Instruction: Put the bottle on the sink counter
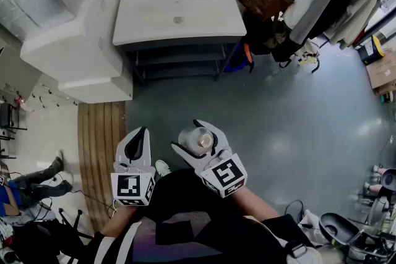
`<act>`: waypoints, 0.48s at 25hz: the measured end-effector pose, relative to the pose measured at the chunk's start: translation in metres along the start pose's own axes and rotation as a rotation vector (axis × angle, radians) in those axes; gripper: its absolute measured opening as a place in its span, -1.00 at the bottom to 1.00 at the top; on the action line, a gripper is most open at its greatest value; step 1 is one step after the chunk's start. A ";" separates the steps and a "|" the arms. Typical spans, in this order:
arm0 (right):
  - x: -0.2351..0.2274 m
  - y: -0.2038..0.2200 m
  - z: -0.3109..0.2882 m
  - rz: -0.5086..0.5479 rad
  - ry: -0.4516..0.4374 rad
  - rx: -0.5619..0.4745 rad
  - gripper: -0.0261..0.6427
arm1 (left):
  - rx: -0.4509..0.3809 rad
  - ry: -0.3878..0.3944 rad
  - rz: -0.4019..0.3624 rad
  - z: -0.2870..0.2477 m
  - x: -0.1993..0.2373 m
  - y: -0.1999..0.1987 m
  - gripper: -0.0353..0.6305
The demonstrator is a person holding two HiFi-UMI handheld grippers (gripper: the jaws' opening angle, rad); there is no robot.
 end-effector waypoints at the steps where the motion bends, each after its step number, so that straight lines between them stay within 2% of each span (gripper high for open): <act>1: -0.001 0.000 0.000 -0.002 0.002 -0.001 0.10 | -0.001 0.001 -0.001 -0.001 0.000 -0.001 -0.88; 12: -0.019 -0.008 0.007 -0.028 0.001 -0.019 0.10 | -0.011 0.009 -0.010 -0.016 -0.011 -0.009 -0.88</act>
Point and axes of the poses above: the fingertips, and each gripper's own axes: z backward along the fingers, x to its left, y out of its underside, the point moved 5 cm from there along z, backward along the fingers, and after that the axes turned 3 degrees about x, right-handed, at the moved point
